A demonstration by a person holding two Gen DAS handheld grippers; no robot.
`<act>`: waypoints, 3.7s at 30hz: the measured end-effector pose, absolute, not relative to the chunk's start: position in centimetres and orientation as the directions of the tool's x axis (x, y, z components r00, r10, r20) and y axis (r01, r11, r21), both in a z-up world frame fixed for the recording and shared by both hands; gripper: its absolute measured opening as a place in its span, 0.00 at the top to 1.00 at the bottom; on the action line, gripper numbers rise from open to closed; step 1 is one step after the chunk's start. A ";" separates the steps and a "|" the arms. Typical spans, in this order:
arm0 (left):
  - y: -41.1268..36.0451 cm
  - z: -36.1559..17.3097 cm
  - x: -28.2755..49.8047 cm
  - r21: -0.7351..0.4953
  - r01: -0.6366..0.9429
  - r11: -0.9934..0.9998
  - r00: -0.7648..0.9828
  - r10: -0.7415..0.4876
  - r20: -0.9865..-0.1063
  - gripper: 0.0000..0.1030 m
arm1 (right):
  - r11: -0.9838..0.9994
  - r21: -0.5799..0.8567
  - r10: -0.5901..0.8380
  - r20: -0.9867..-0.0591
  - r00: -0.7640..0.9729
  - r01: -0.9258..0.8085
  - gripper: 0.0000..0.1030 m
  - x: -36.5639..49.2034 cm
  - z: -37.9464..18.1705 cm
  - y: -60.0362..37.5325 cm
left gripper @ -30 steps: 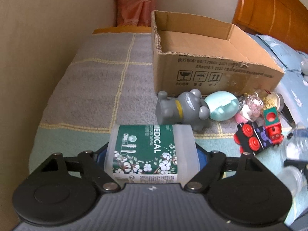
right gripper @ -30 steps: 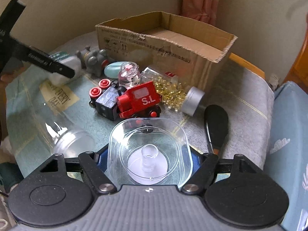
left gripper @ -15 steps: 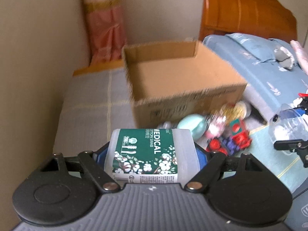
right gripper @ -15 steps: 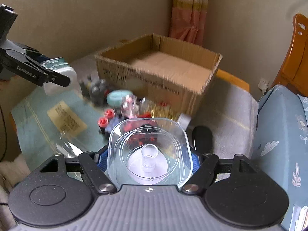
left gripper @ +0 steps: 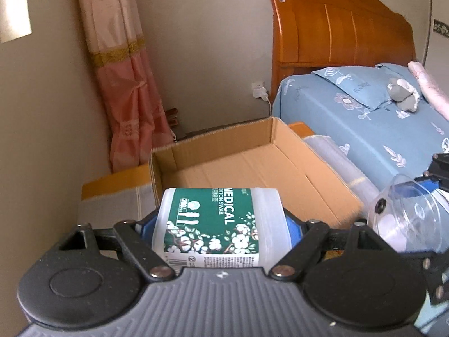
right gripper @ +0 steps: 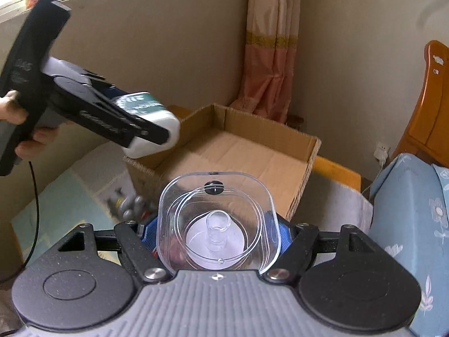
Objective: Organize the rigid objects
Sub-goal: 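Carry the bottle with the left gripper into the box while the right gripper drops the container there, then move the right gripper to the clear jar lying on the blanket while the left gripper returns, then grasp the clear jar with the right gripper while the left gripper grasps the black red-wheeled block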
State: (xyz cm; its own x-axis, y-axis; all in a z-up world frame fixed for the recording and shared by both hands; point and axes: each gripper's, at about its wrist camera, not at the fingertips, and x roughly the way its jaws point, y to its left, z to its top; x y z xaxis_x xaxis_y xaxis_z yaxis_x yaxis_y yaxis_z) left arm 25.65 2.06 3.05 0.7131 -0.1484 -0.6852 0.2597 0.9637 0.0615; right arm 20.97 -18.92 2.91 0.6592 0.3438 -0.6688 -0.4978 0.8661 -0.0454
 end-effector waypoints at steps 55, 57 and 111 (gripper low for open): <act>2.2 2.1 23.5 0.095 0.203 0.975 0.740 -0.089 -0.667 0.03 | 0.950 0.024 0.231 -0.726 0.648 -0.312 0.00 18.1 0.6 -18.3; 2.5 1.5 21.9 0.088 0.193 0.977 0.748 -0.088 -0.658 0.03 | 0.953 0.043 0.234 -0.733 0.639 -0.300 0.00 17.3 -0.1 -18.3; -3.1 -8.2 14.4 0.005 0.565 0.825 0.600 -0.407 -0.689 0.02 | 0.952 -0.033 0.174 -0.759 0.628 -0.303 0.00 7.0 -7.6 -16.8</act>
